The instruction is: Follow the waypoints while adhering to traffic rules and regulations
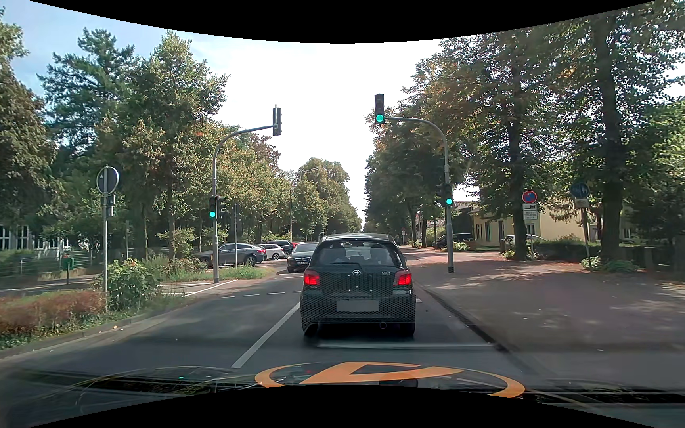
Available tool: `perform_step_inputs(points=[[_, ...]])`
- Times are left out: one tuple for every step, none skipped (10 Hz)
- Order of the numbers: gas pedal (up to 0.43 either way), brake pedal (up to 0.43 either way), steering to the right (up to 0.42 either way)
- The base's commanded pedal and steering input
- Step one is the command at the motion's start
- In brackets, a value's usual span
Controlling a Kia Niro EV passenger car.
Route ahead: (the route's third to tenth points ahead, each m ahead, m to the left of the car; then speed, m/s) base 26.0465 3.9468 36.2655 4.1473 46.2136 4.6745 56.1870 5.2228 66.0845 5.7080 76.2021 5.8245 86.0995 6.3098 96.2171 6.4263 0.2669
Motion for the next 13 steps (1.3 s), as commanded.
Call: perform_step_inputs(points=[[0.000,0.000,0.003],[0.000,0.000,0.002],[0.000,0.000,0.002],[0.000,0.000,0.003],[0.000,0.000,0.002],[0.000,0.000,0.003],[0.047,0.000,0.003],[0.087,0.000,0.003],[0.118,0.000,0.002],[0.150,0.000,0.003],[0.169,0.000,0.002],[0.177,0.000,0.002],[0.189,0.000,0.002]])
